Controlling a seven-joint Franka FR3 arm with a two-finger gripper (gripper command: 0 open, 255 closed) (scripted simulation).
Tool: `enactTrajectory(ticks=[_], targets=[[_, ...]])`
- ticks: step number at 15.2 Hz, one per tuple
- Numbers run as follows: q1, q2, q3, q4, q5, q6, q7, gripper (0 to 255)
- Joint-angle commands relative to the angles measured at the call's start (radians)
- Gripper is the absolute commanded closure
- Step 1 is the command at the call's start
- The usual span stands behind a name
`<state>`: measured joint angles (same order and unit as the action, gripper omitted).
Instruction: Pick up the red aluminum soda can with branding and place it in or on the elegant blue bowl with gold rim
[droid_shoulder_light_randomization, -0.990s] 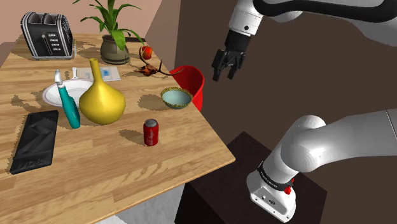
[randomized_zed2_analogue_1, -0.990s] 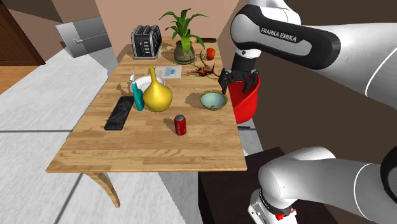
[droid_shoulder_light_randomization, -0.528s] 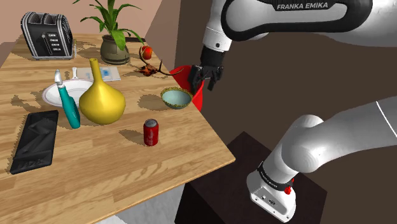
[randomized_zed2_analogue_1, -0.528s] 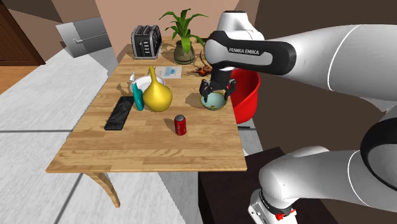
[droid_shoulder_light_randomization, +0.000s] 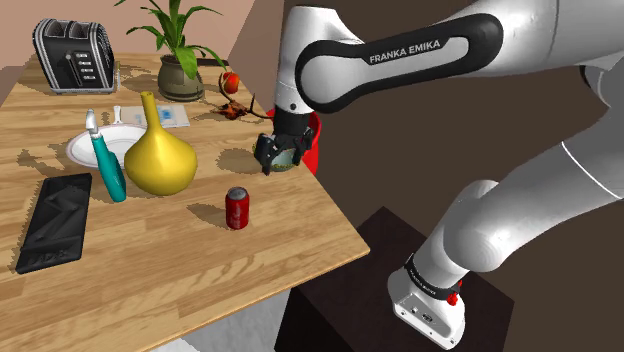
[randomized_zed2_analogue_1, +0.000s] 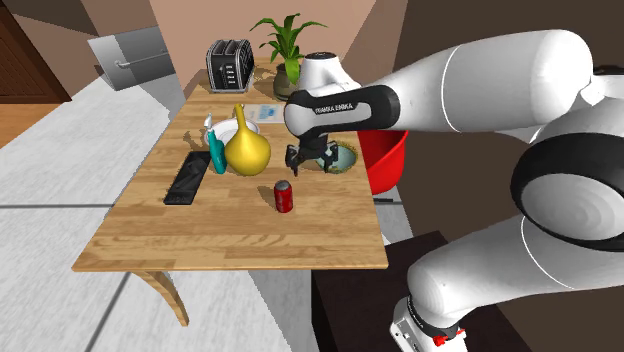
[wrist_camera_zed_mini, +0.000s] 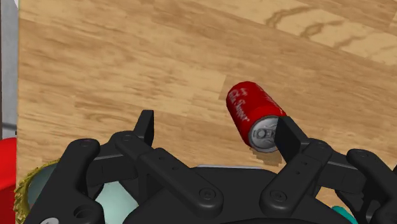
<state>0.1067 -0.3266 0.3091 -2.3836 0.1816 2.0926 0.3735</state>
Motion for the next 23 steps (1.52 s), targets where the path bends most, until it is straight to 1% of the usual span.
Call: enactTrajectory(ticks=[1, 5, 9, 17, 23], targets=[[0.0, 0.072, 0.033, 0.028, -0.022, 0.047, 0.045, 0], [0.004, 0.225, 0.089, 0.089, -0.095, 0.135, 0.148, 0], [0.02, 0.385, 0.12, 0.17, -0.201, 0.199, 0.264, 0], [0.029, 0.457, 0.112, 0.139, -0.246, 0.294, 0.295, 0], [0.029, 0.457, 0.112, 0.139, -0.246, 0.294, 0.295, 0]])
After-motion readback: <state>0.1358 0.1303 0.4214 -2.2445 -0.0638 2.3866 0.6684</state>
